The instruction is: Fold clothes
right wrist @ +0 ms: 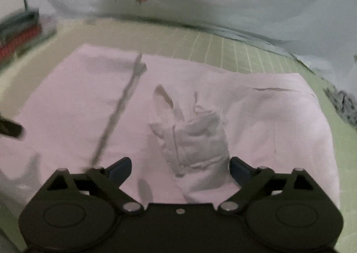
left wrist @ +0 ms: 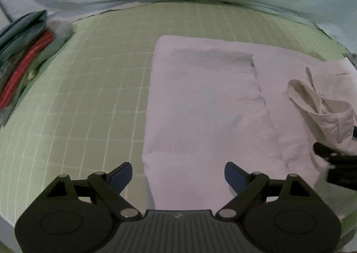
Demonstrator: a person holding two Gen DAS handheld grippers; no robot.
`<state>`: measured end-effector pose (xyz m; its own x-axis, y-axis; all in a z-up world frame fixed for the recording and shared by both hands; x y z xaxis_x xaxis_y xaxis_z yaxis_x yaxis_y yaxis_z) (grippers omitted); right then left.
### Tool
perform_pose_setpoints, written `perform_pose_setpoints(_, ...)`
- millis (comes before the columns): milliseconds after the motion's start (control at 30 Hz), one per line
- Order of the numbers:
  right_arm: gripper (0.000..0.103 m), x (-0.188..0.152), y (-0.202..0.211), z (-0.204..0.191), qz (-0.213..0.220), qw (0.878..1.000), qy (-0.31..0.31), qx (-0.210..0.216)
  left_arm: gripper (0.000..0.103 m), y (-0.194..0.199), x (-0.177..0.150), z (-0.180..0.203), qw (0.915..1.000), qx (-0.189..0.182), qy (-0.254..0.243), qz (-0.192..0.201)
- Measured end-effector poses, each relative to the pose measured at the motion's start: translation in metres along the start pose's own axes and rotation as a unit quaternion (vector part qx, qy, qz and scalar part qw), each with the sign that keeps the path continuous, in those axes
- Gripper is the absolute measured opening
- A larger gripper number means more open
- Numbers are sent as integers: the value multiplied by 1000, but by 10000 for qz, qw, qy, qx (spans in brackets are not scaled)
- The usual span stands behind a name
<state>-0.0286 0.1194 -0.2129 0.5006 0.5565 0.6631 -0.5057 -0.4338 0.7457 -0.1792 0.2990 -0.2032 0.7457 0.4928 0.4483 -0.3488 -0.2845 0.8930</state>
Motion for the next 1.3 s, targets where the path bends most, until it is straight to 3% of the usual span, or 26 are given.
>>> perform_pose_setpoints(100,100,3,23,6,356,9980,-522,32,90,-8,4,2,9998,-78,-158,-48)
perform_pose_setpoints(200,102,5,44,34,619,9923,-1042,-236,90,-15,5,9,9994,-151,-281,-127)
perform_pose_setpoints(367,102,-9,39,97,472,9810,-1678,-849,93,-25,0,18,9986,-130,-431,-276)
perform_pose_setpoints(533,103,-22,9,155,49,9688,-2131,-1262,96,-34,-5,17,9985,69,-314,-451)
perform_pose_setpoints(700,103,-25,-18,184,-163,9648,-2375,-1113,99,-41,-5,16,9978,267,-155,-585)
perform_pose_setpoints(967,103,-33,-44,205,-438,9503,-3053,-423,103,-48,-3,17,9963,460,49,-719)
perform_pose_setpoints(1033,102,-30,-48,202,-508,9552,-2883,-436,103,-49,-3,17,9962,470,80,-725)
perform_pose_setpoints(1100,94,-26,-47,200,-496,9582,-2795,-371,103,-49,-3,17,9962,470,101,-732)
perform_pose_setpoints(1167,67,-21,-46,197,-387,9613,-2718,-225,103,-49,-2,17,9961,461,123,-739)
perform_pose_setpoints(1200,59,-20,-44,195,-368,9627,-2673,-193,103,-49,-2,17,9961,461,128,-742)
perform_pose_setpoints(1233,44,-19,-43,192,-351,9641,-2627,-161,103,-49,-1,17,9961,467,121,-744)
perform_pose_setpoints(1300,32,-15,-39,188,-302,9680,-2487,-175,103,-49,-1,17,9960,475,105,-749)
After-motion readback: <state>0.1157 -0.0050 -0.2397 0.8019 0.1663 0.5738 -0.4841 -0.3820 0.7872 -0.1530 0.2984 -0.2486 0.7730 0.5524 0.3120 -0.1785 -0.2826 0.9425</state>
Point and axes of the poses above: each gripper's, at about its wrist camera, not at the fingertips, and y roughly against the way its jaws point, z to its right, x to its top, the point moved 7 cm from there along -y, roughly the way its jaws point
